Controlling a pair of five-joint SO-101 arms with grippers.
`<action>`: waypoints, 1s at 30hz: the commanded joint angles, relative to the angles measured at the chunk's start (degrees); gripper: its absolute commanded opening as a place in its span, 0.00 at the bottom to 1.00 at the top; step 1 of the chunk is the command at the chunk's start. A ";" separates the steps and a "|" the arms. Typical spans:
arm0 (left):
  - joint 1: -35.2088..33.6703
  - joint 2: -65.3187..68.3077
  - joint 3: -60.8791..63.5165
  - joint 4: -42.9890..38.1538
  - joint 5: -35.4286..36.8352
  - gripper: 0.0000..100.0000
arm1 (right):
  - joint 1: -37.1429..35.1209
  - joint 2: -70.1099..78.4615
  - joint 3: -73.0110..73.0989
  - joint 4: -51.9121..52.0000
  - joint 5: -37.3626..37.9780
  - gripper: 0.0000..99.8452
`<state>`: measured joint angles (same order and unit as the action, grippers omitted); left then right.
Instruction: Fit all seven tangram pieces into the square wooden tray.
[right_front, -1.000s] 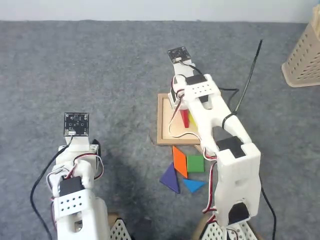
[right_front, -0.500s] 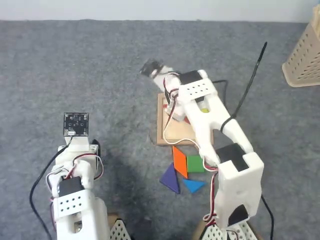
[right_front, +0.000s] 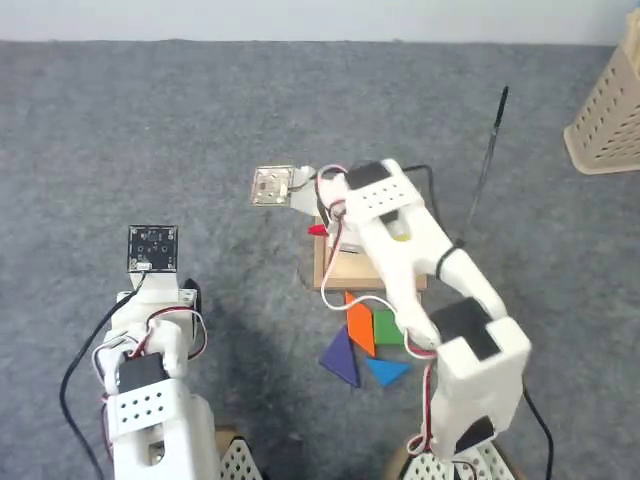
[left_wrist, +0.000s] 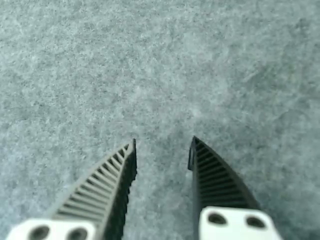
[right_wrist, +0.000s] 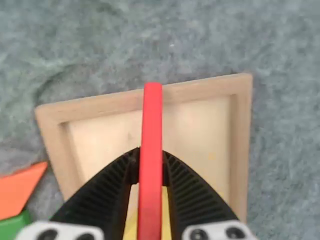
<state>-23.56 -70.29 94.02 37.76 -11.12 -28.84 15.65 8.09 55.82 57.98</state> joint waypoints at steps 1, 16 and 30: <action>-0.26 -1.14 -0.22 -1.49 -0.35 0.17 | -0.13 -10.24 7.65 -9.80 -0.53 0.01; -0.26 -1.14 -0.22 -1.49 -0.35 0.17 | 0.22 -15.34 18.20 -17.10 -0.53 0.01; -0.26 -1.14 -0.22 -1.49 -0.35 0.17 | 1.98 -14.99 20.40 -18.33 -2.90 0.01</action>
<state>-23.47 -70.29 94.02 37.76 -11.12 -27.78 4.66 28.57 38.68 53.93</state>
